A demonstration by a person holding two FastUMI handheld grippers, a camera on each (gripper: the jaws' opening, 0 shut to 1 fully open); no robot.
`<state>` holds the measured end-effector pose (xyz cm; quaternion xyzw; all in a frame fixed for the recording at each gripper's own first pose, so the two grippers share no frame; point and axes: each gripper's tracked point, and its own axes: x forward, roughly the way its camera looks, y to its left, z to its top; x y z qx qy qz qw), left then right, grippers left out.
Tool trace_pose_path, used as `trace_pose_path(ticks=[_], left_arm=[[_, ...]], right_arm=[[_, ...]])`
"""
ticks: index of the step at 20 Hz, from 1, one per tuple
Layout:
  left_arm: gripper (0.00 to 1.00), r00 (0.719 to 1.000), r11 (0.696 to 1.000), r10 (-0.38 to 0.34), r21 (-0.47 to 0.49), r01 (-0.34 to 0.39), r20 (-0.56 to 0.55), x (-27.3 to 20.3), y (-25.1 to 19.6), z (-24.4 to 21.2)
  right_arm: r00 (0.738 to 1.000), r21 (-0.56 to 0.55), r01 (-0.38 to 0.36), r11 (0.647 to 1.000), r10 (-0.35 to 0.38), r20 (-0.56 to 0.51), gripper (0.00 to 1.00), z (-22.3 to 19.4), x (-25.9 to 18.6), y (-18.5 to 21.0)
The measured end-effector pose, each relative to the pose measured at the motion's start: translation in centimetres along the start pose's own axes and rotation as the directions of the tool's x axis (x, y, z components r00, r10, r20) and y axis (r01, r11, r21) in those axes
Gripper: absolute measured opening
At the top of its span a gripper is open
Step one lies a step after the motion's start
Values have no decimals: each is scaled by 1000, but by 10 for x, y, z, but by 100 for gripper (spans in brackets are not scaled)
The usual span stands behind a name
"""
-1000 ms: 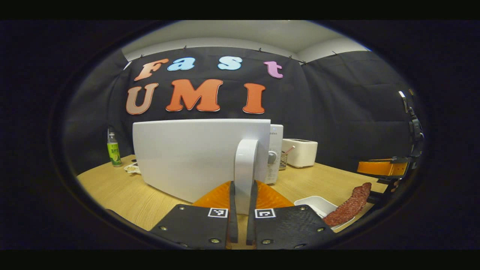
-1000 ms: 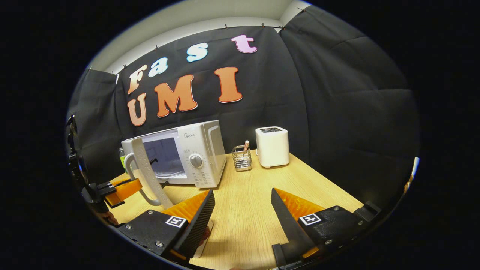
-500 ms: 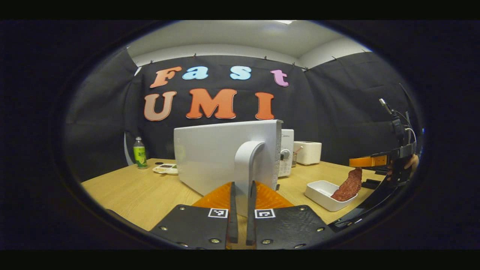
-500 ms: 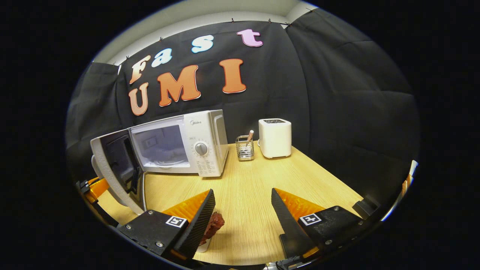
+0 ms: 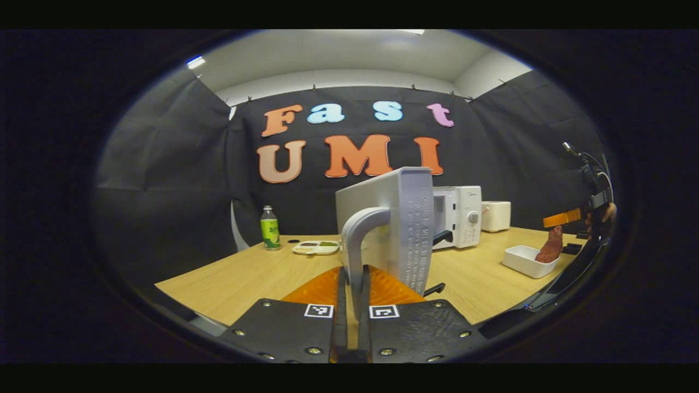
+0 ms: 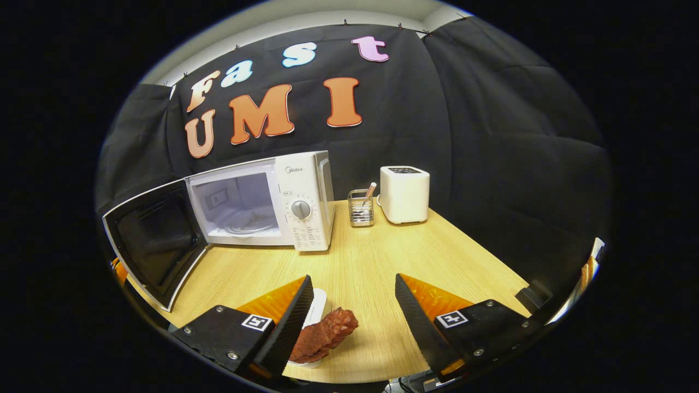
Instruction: Open the microwave oven with the left hand, put the food in, and close the microwave oven.
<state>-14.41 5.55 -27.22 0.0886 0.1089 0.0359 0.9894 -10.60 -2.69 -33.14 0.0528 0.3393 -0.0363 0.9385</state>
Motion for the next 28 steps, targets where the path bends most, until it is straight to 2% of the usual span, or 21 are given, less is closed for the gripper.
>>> trace_pose_path(ticks=[4, 7, 8, 11, 13, 14, 15, 18, 22, 25, 26, 28], left_arm=[[8, 999, 997, -47, -66, 46, -4, 0, 45, -3], [8, 996, 993, -94, -75, 93, -5, 3, 66, -5], [12, 995, 993, -104, -60, 104, -2, 4, 71, -4], [37, 994, 993, -106, -54, 105, -10, 5, 83, -6], [52, 996, 996, -88, -29, 88, -10, -2, 91, -5], [66, 997, 997, -78, -7, 78, 0, -9, 95, -1], [70, 998, 998, -61, 10, 61, 13, -15, 99, 2], [71, 999, 999, 31, 39, -32, 29, -23, 128, 10], [72, 989, 990, 140, 2, -141, 36, -24, 159, 18], [81, 982, 982, 190, 20, -190, 16, -16, 166, 17], [92, 981, 980, 196, 28, -196, 11, -14, 165, 19], [93, 980, 980, 196, 36, -197, 19, -9, 159, 22]], right_arm=[[1000, -11, 2, 1000, -2, -14, 94, 8, -5, 20], [1000, -41, 20, 999, -21, -18, 92, 10, -7, 26], [999, -45, 24, 999, -25, -25, 92, 8, -7, 27], [999, -32, 24, 999, -26, -45, 92, 2, -9, 28], [998, -28, 31, 999, -32, -55, 92, -2, -10, 26], [997, -23, 34, 999, -36, -64, 92, -5, -9, 23], [996, -13, 34, 999, -35, -76, 92, -9, -8, 21], [994, 11, 23, 1000, -22, -103, 86, -20, -5, 19], [991, 64, 12, 998, -4, -130, 78, -30, -2, 15], [988, 81, 4, 997, 9, -156, 70, -41, 0, 16], [986, 81, 10, 997, 4, -169, 64, -45, 2, 13], [982, 104, 4, 995, 16, -187, 53, -50, 1, 14]])
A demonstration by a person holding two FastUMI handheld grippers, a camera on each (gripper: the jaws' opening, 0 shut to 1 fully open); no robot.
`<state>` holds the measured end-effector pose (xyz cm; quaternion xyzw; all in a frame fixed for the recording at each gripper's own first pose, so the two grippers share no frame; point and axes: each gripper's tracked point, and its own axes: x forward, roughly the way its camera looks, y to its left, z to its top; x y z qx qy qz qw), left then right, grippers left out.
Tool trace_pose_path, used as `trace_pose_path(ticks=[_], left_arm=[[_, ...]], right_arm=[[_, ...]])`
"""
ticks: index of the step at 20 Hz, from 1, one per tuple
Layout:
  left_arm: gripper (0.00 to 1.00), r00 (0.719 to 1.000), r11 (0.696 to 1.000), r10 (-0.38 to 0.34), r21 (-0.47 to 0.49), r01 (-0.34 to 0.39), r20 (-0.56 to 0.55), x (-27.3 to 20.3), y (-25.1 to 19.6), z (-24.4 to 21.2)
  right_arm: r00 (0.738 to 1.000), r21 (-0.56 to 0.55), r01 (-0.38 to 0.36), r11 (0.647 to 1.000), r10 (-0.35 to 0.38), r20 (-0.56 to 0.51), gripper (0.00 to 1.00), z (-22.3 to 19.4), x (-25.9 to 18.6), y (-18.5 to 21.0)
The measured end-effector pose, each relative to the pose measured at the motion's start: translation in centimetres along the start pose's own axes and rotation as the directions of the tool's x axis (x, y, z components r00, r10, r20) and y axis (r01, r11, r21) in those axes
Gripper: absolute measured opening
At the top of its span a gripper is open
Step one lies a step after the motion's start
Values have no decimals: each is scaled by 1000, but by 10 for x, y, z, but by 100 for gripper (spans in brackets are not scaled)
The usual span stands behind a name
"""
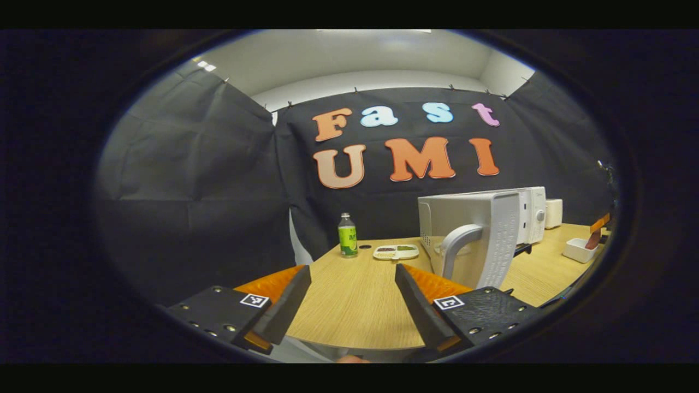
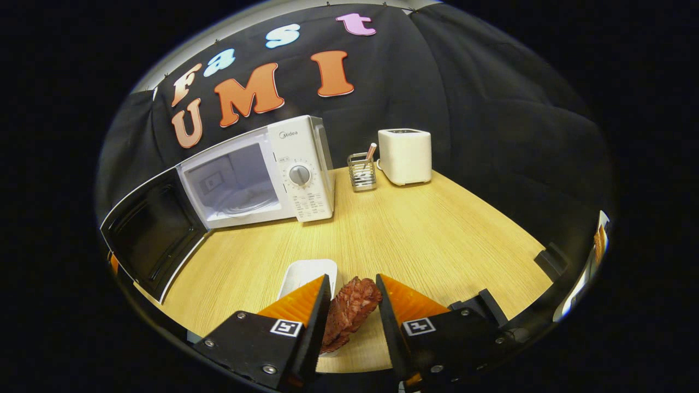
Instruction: Open the microwave oven with the left hand, put the food in, and close the microwave oven.
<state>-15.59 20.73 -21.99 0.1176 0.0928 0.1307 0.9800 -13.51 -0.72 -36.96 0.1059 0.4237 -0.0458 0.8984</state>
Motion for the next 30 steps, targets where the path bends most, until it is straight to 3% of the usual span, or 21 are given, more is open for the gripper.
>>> trace_pose_path(ticks=[4, 7, 9, 15, 30], left_arm=[[93, 1000, 999, 4, 49, -4, 5, 9, -7, 2], [92, 1000, 997, 8, 76, -7, -2, 14, -10, -1], [93, 1000, 997, 6, 71, -7, 5, 15, -11, 3], [93, 998, 997, 27, 79, -22, -57, 19, -3, -13], [93, 994, 994, 90, 75, -85, -66, 13, 18, -31]], right_arm=[[999, 54, -42, 998, 44, -20, 37, -2, -3, 8], [991, 109, -132, 985, 132, 5, 23, 10, -10, 32], [990, 62, -142, 988, 142, 3, 15, 13, -10, 42], [990, -107, -113, 988, 122, 75, 13, 45, -17, 66], [916, -116, -297, 948, 317, 246, 13, 139, 40, 227]])
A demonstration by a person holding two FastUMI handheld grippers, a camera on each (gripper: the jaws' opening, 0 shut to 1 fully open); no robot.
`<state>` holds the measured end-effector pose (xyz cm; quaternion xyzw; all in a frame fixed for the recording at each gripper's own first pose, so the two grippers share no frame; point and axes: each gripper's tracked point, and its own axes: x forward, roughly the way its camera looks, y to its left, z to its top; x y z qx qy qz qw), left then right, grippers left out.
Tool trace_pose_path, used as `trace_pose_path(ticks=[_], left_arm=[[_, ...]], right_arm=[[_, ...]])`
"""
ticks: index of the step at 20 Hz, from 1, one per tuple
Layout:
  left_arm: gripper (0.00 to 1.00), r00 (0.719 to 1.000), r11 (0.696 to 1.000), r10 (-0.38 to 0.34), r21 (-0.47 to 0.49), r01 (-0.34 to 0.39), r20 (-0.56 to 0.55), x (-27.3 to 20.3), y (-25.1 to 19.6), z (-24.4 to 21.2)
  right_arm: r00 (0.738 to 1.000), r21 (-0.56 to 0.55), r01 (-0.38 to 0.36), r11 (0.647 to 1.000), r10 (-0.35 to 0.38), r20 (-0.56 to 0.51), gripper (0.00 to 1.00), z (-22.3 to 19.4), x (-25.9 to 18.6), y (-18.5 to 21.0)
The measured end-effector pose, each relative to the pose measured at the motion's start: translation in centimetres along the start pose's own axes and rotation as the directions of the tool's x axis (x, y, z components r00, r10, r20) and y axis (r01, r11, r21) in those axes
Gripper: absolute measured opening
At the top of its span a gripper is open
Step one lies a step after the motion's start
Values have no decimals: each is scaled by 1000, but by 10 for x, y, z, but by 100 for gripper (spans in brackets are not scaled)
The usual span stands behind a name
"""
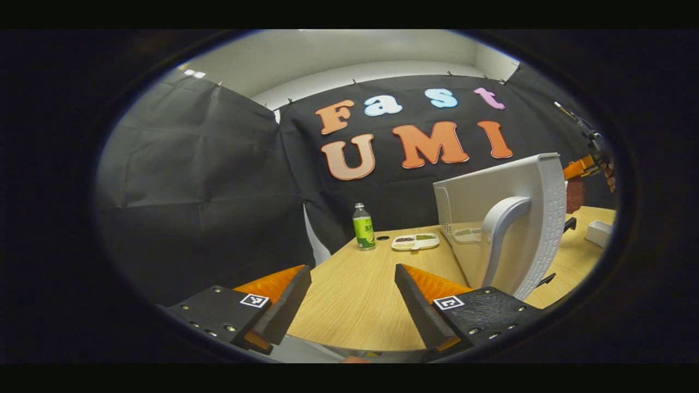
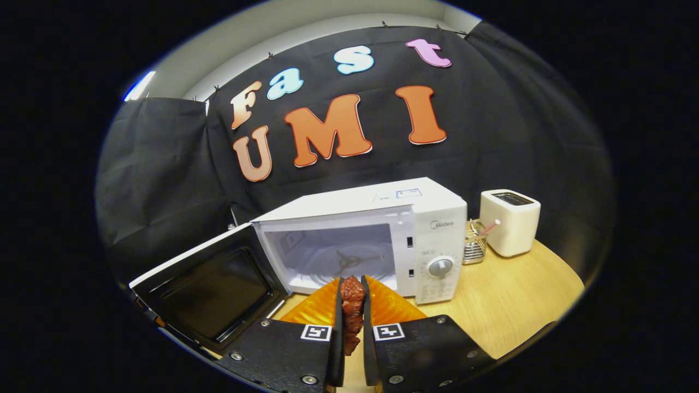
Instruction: Open the microwave oven with the left hand, put the food in, and close the microwave oven.
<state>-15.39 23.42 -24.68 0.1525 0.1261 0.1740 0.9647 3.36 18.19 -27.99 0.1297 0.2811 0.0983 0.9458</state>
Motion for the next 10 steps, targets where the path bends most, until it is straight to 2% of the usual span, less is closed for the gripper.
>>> trace_pose_path(ticks=[5, 10], left_arm=[[92, 1000, 1000, -11, -27, 10, -24, -3, -1, -11], [93, 998, 999, 47, -16, -48, -47, -1, 21, -24]], right_arm=[[1000, 30, -14, 999, 13, 28, 13, -4, 50, 33], [997, 126, -30, 992, 22, 69, 14, -14, 94, 53]])
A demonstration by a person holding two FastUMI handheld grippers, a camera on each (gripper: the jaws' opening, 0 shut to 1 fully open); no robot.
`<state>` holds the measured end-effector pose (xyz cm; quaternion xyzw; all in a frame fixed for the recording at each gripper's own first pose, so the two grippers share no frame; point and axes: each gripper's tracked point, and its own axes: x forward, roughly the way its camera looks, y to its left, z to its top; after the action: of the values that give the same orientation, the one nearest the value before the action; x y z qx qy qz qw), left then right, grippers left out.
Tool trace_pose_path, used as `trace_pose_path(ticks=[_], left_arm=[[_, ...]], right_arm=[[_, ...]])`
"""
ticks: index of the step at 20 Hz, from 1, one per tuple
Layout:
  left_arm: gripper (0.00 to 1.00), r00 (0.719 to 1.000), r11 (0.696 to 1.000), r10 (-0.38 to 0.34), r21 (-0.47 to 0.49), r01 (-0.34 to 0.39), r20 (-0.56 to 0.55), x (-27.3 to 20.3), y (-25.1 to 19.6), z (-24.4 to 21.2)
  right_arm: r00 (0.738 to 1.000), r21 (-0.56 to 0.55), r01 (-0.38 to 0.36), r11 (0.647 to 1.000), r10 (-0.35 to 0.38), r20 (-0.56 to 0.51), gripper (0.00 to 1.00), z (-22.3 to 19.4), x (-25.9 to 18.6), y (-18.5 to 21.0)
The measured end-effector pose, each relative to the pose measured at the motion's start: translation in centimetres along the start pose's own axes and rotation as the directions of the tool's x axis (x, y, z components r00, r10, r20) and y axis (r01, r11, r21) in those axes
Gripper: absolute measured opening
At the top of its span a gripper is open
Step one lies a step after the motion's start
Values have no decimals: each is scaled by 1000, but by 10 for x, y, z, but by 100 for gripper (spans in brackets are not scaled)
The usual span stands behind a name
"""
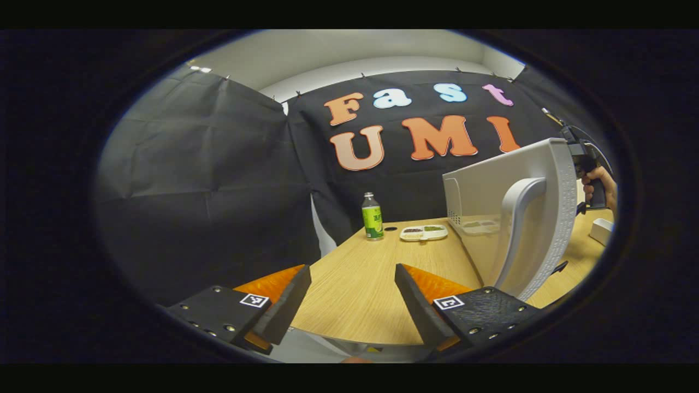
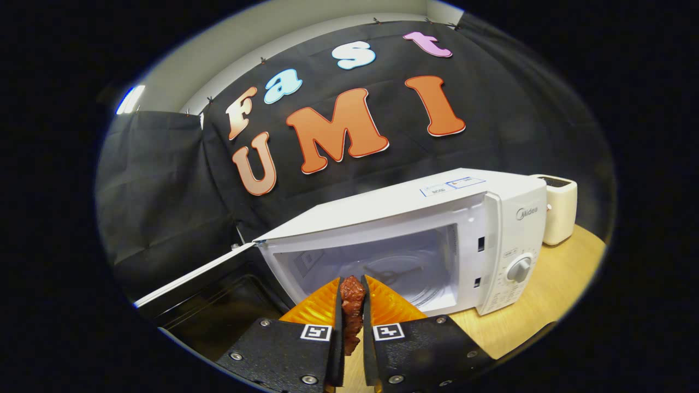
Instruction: Open the microwave oven with the left hand, put the food in, and close the microwave oven.
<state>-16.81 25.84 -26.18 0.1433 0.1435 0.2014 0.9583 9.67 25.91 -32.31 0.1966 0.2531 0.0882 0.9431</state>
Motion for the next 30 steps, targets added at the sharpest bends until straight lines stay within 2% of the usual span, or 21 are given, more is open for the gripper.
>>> trace_pose_path(ticks=[3, 4, 7, 13, 18, 22, 25, 27, 29, 30], left_arm=[[93, 1000, 1000, 8, -13, -8, -12, 0, 3, -7], [95, 1000, 1000, 12, -15, -12, -16, -1, 5, -8], [93, 1000, 1000, 18, -15, -18, -19, 0, 8, -10], [93, 999, 999, 31, -8, -32, -25, 0, 13, -13], [93, 999, 999, 41, 11, -41, -10, -1, 15, -10], [94, 999, 999, 37, 22, -37, -9, -2, 15, -9], [94, 999, 999, 35, 29, -35, -5, -2, 13, -6], [93, 999, 999, 33, 32, -32, -4, -1, 11, -7], [93, 1000, 999, 29, 32, -29, -3, 0, 9, -6], [93, 1000, 999, 26, 31, -26, -2, 1, 7, -3]], right_arm=[[999, 80, 18, 997, -20, 29, 14, -14, 24, -2], [999, 121, 26, 992, -30, 32, 13, -18, 32, -3], [997, 227, 65, 972, -75, 35, 14, -26, 55, -13], [986, 332, 112, 936, -147, 82, 14, -30, 84, -35], [978, 460, 141, 877, -195, 71, 14, -42, 106, -46], [967, 494, 168, 853, -240, 88, 14, -44, 120, -55], [960, 538, 183, 823, -269, 84, 14, -45, 130, -65], [951, 521, 198, 830, -292, 105, 14, -43, 134, -71], [944, 464, 236, 854, -315, 101, 14, -45, 136, -73], [947, 428, 235, 873, -305, 103, 19, -44, 135, -69]])
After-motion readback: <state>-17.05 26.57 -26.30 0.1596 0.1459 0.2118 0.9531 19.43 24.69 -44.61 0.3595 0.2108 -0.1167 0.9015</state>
